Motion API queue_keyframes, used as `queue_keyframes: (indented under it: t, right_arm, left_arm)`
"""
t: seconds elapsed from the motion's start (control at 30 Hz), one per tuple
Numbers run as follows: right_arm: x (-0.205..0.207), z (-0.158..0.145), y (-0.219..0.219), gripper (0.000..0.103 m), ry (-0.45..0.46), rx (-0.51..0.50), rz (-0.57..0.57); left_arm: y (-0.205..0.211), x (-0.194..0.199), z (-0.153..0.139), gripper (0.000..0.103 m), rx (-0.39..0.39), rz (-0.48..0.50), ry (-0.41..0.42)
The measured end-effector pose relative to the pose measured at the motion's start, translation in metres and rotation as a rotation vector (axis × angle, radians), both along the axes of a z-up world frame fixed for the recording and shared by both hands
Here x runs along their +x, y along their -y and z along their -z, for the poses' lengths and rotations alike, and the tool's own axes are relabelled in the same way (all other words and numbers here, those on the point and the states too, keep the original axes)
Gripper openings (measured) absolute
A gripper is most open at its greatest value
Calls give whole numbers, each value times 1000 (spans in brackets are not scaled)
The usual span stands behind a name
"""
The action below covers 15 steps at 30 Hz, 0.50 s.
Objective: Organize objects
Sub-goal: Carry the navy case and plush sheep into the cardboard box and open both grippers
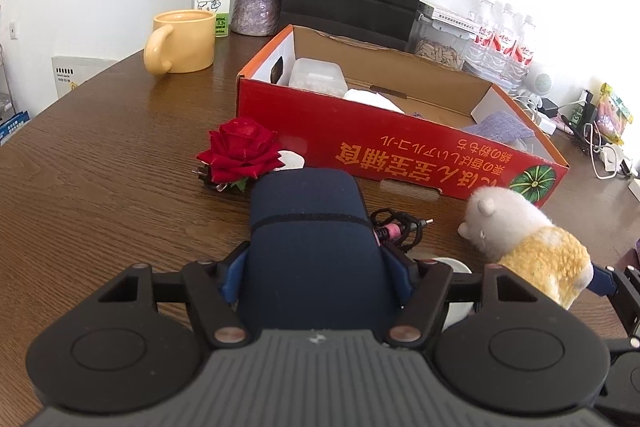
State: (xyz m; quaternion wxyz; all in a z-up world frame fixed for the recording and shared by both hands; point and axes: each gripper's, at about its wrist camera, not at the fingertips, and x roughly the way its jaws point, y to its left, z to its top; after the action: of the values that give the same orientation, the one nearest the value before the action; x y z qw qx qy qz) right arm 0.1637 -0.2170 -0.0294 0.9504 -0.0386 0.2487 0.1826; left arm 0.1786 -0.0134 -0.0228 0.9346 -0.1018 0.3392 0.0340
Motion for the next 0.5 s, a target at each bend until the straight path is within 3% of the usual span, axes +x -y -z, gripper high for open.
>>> queue_keyframes:
  t: [0.5]
  right_arm:
    - [-27,-22,4,94,106,32,54]
  left_arm:
    - [-3,-34,-29,68,34,63,105]
